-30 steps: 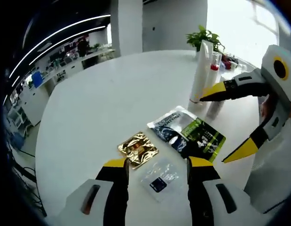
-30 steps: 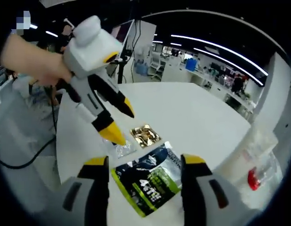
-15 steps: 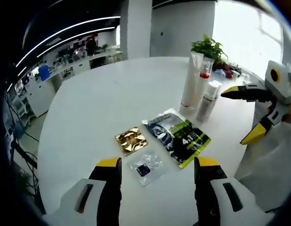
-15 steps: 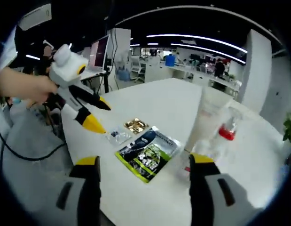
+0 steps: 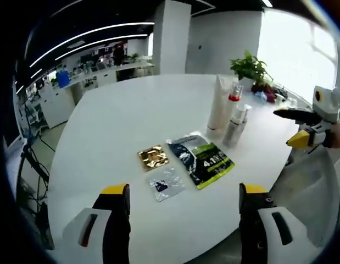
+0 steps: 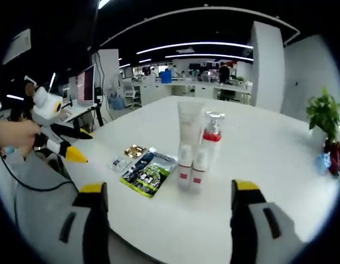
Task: Arrange the skincare products in the storage area until every visible bottle or jar stands upright without overlapping.
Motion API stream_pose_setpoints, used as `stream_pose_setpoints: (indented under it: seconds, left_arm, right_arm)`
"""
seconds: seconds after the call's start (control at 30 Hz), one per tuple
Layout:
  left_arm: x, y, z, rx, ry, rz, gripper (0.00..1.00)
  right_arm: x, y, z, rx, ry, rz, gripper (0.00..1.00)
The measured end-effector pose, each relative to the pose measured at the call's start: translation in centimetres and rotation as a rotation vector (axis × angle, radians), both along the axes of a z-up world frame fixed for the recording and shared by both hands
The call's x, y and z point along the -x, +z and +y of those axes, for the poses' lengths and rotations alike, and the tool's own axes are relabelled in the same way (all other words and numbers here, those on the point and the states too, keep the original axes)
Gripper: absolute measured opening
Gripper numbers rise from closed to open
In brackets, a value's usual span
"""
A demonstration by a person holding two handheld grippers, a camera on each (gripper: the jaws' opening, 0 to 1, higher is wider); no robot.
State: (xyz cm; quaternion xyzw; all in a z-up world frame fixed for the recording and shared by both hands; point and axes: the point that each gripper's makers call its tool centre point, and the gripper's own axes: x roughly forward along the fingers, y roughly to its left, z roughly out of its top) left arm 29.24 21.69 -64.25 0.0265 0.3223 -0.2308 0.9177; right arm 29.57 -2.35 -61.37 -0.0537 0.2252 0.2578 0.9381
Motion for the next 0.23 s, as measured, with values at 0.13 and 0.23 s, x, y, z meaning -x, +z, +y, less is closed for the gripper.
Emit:
stream_pose_setpoints:
  seconds: [0.13,0.23]
  left_arm:
    - [0.8,0.3,0.5,0.002,0.039,-0.006,0.86]
    - [1.3,0.7,1.1,0.005,0.078,-0.016,0.89]
  right_arm:
    - [0.5,0.2,-1.5,-0.003,-0.041,-0.009,0.97]
    - [0.6,0.4,-2.6,-0.014,-0.078,-0.027,1.00]
